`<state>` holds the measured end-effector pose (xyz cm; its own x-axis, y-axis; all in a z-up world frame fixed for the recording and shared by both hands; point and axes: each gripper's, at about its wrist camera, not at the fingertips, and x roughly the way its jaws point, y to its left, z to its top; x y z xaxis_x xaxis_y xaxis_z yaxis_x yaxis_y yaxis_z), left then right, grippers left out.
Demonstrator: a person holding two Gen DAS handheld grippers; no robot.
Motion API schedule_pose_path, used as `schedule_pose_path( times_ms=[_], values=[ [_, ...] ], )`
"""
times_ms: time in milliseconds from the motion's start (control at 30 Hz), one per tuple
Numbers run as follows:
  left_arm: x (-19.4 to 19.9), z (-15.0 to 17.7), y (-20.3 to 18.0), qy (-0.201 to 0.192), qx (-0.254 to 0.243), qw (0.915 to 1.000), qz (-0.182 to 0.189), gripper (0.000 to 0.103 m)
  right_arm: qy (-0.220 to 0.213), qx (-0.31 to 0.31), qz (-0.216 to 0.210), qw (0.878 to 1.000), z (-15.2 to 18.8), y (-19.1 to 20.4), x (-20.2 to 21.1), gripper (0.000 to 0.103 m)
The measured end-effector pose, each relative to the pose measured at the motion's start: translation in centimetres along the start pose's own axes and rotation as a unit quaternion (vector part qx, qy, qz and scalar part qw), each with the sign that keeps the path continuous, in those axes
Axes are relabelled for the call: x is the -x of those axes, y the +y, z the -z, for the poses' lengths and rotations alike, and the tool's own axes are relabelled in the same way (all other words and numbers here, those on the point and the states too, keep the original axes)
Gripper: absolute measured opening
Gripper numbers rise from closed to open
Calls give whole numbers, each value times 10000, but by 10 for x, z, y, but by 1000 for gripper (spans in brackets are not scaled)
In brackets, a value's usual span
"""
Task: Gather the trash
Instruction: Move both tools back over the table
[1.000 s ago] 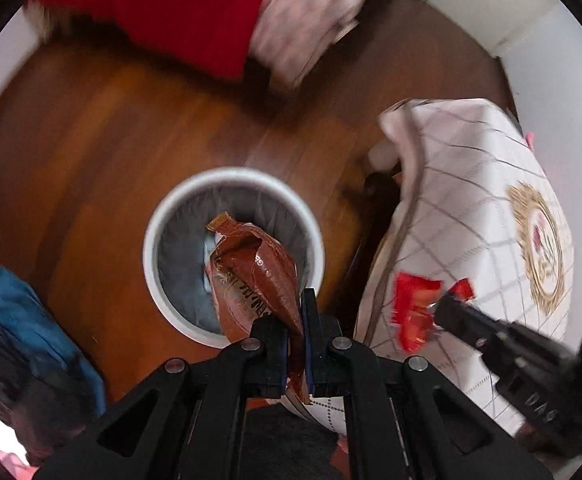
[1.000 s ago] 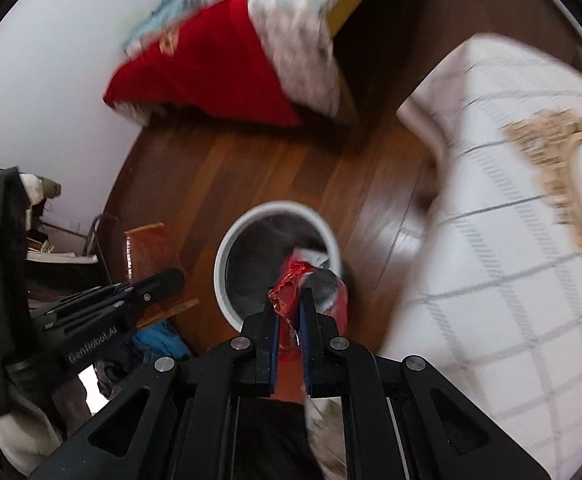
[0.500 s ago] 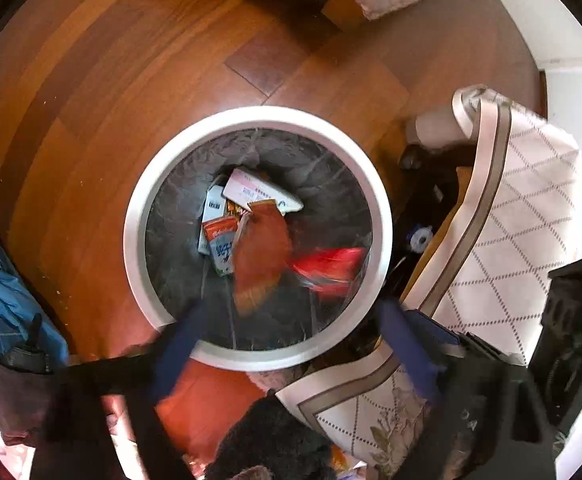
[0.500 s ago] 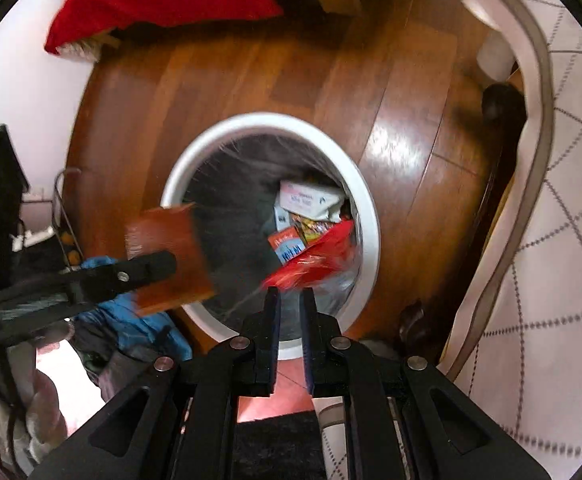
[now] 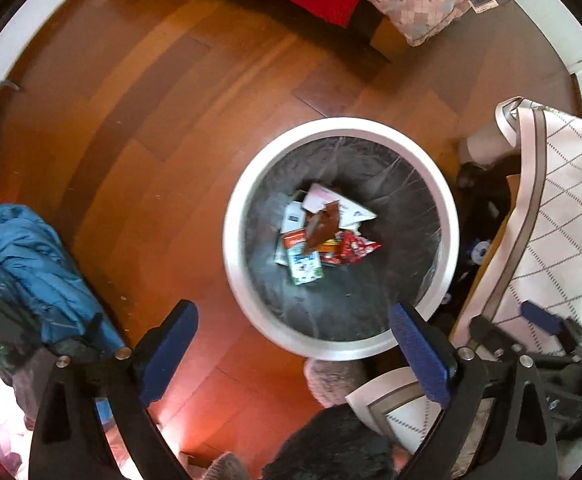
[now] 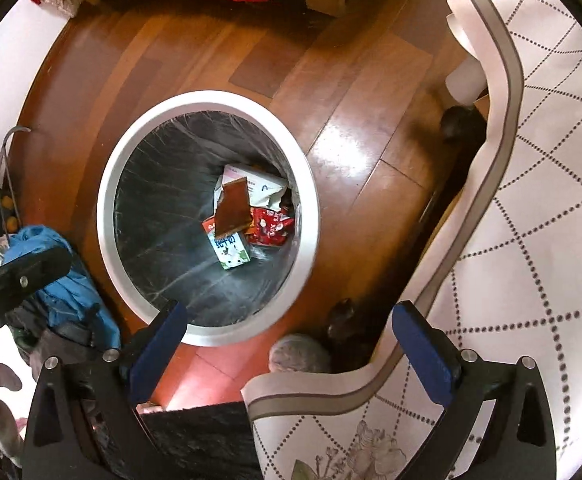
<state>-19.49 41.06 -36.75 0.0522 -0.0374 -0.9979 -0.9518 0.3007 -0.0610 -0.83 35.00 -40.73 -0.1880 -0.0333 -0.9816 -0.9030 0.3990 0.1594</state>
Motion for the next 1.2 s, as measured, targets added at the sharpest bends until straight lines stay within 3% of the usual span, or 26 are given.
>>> schedule_pose_path(
  times_ms=[267, 700, 833, 1067, 1200],
  values=[
    [48, 37, -2, -692, -96, 9970, -343, 99, -333, 125, 34, 9994, 24, 7, 36, 103],
    [148, 104, -26, -1781, -287, 9831, -304, 99, -1461, 267, -419, 9880, 92, 3, 155, 103],
    [182, 129, -35, -2225, -326, 9740, -288, 99, -1887, 273, -541, 9802, 124, -3, 195, 103],
    [238, 183, -67, -3076, -492, 9495, -378, 99, -2728, 185, -946, 9572, 189, -26, 269, 103],
    [240, 205, -100, -3177, -601, 9462, -98, 99, -2979, -44, -1249, 9464, 226, -56, 294, 103]
  ],
)
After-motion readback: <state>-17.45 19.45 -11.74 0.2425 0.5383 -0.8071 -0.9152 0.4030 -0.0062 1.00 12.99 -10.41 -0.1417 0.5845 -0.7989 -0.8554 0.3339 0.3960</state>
